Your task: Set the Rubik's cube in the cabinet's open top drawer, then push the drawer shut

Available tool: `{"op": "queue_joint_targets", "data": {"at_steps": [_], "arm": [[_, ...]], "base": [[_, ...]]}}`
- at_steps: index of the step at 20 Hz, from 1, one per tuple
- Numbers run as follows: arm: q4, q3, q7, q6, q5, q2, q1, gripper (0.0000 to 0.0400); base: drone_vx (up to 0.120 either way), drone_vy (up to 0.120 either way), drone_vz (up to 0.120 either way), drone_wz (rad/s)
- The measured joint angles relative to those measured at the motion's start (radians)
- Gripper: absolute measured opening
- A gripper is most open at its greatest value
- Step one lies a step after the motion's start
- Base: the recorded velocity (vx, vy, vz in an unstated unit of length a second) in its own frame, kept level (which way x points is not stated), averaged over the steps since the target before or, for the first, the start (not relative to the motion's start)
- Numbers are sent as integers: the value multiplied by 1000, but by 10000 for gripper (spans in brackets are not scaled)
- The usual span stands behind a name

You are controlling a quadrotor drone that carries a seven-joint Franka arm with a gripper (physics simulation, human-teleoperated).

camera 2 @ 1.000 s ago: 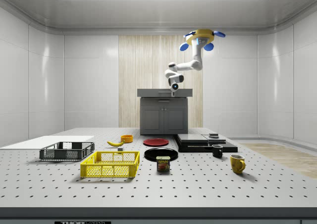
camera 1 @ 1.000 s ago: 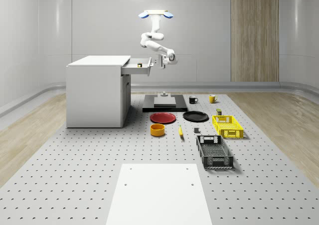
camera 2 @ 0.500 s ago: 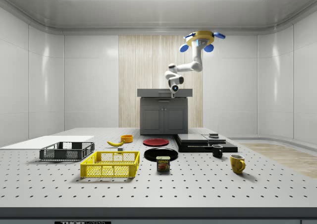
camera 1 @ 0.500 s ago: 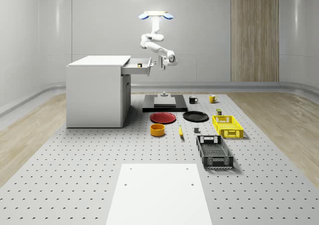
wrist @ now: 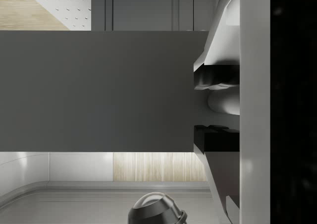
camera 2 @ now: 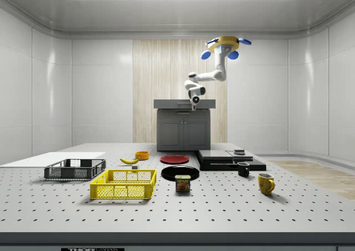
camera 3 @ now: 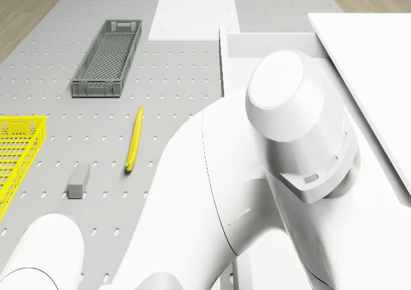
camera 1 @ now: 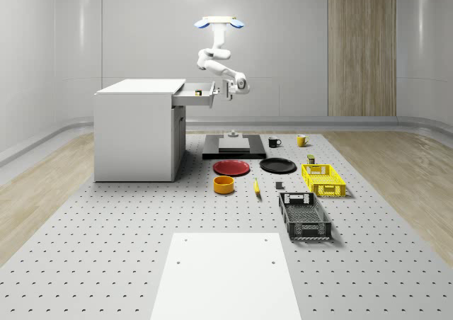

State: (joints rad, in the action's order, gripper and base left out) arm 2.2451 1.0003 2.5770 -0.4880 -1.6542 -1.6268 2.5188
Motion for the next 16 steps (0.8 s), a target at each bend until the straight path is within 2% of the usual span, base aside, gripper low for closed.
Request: {"op": "queue_joint_targets", "data": {"at_steps": [5,11,12,14,16], "arm": [[20,-7,-15,-3,-25,-8,-28,105],[70,-23,-69,-2,-102,-24,-103,104],[85,-31,-23,0,-100,-20,-115,105],[102,-37,-55,-1,-136,-28,-145,105],[130,-55,3,-2,-139,-25,-169,105]], "base": [[0,0,0,0],[0,0,0,0],[0,0,0,0],[0,0,0,0],[0,0,0,0]]}}
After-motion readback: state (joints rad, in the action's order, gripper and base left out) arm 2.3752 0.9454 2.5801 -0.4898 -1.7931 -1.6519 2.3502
